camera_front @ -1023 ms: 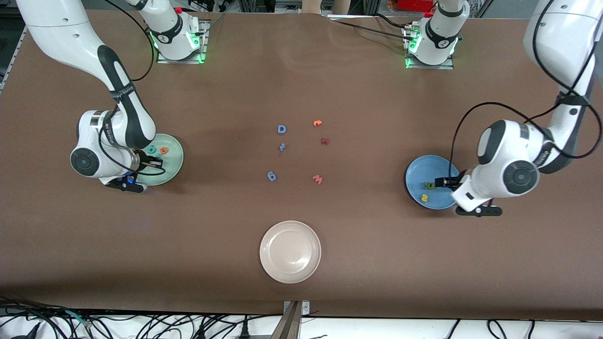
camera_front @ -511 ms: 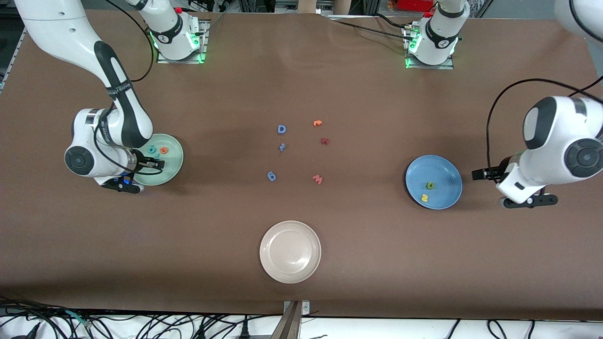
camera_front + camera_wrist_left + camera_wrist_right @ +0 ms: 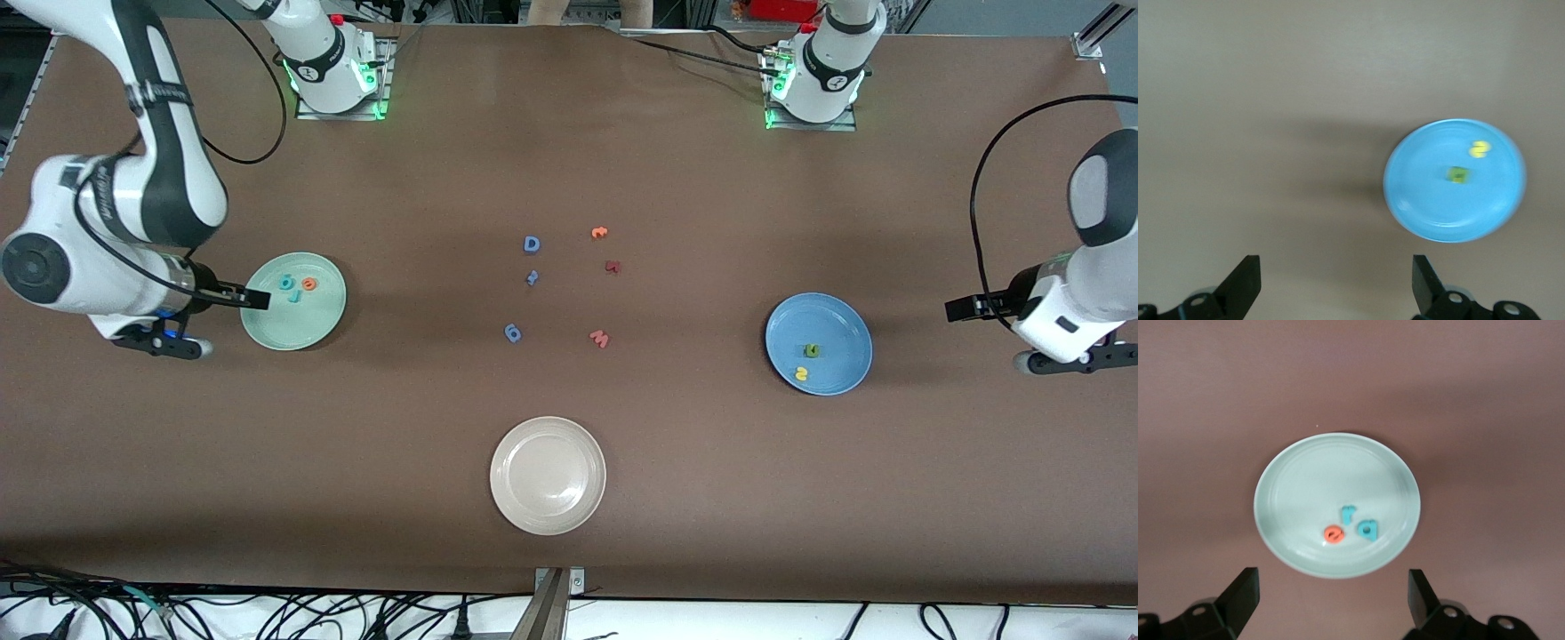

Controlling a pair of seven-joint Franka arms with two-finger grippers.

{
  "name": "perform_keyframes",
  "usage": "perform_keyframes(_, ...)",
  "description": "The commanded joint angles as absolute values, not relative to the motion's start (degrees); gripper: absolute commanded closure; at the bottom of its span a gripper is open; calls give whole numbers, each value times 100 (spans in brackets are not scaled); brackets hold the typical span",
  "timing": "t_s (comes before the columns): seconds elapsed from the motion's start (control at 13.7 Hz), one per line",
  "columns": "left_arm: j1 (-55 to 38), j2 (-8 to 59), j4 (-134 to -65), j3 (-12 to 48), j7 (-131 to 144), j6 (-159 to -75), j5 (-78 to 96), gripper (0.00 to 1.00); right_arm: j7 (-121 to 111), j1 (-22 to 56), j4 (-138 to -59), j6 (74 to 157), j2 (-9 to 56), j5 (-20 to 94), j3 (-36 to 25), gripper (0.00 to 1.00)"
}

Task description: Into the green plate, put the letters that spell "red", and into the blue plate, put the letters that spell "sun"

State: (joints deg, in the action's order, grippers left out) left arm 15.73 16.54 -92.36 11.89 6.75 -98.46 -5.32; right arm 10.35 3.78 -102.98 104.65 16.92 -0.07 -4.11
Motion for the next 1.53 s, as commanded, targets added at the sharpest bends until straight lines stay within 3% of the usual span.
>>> perform_keyframes(0.0, 1055, 978, -9500, 475, -110, -9800, 210, 0, 958, 404, -9636, 9715, 1521, 88, -457, 1)
perform_keyframes(0.29, 326, 545, -9677, -210, -1301, -9905, 123, 0, 932, 404, -8641, 9097, 1451, 26, -457, 1)
perform_keyframes(0.8, 106, 475, -9624, -176, -537, -10415, 141, 0, 923, 457, -8710, 9237, 783, -35, -448, 1)
perform_keyframes(1.1, 149, 36, -9677, 192, -159, -9731, 141, 0, 783, 466, -8701, 9325, 633, -290, -413, 1)
perform_keyframes(1.46, 272, -70, -9686, 447, -1, -9624, 211, 0, 844, 466, -8719, 9325, 650, 25, -439, 0)
